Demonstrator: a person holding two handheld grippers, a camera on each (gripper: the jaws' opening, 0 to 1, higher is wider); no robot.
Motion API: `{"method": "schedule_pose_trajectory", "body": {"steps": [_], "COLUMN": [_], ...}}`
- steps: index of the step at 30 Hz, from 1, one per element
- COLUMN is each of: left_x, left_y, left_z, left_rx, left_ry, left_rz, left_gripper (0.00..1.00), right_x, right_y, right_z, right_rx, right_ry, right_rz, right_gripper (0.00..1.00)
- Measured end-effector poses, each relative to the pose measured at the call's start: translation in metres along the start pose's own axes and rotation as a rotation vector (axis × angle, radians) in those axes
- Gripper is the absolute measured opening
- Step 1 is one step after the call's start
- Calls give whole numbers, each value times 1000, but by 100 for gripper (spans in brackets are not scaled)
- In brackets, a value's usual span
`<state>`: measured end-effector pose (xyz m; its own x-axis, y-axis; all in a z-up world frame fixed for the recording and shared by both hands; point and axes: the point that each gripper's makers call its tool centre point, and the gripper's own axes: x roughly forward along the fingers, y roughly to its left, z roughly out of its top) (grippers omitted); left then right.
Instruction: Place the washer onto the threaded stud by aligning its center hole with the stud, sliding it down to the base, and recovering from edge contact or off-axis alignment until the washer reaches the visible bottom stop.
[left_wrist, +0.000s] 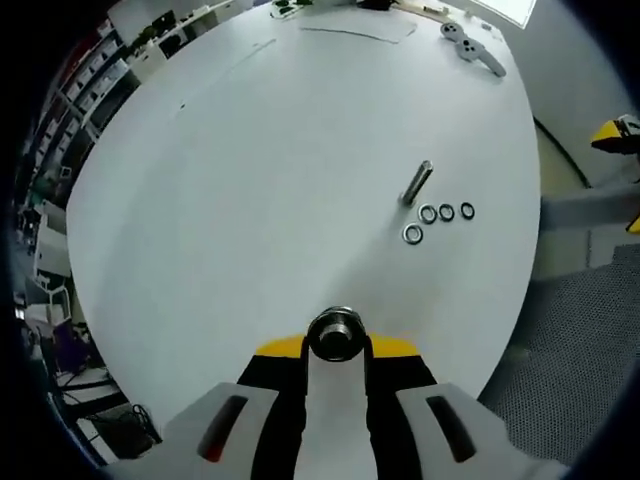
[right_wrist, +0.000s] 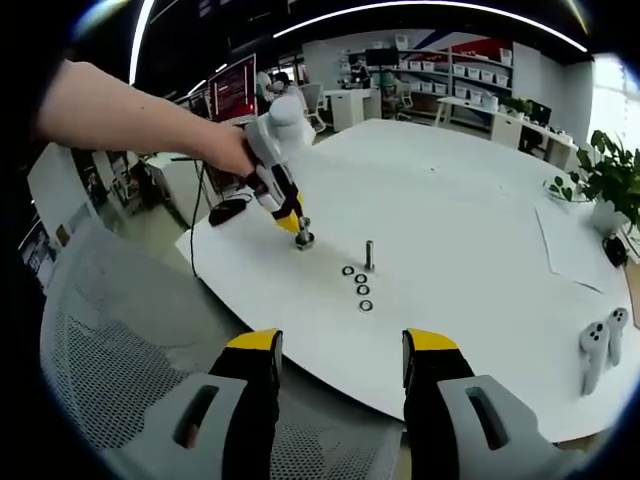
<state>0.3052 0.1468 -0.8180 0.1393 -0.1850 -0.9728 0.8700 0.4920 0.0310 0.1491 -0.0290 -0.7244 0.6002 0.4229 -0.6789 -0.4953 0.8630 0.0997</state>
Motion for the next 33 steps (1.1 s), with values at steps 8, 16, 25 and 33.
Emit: {"method": "schedule_pose_trajectory", "body": {"steps": [8, 16, 25, 33], "left_x": [12, 20, 22, 18], "left_y": [-3, -9, -9, -11], "left_z": [-5, -7, -6, -1], "left_rx": [21, 45, 16, -131], "left_ry": [25, 42, 6, -113], "left_rz": [0, -2, -11, -19], "left_gripper": [19, 19, 20, 29], "right_x": [0, 0, 0, 2], "right_y": [-1, -2, -4, -2], "right_z": [0, -1, -3, -5], "right_rx": [2, 2, 3, 2], "right_ry": [3, 8, 16, 25], "right_rz": [-5, -9, -16, -8], "right_gripper": [50, 50, 50, 50]}}
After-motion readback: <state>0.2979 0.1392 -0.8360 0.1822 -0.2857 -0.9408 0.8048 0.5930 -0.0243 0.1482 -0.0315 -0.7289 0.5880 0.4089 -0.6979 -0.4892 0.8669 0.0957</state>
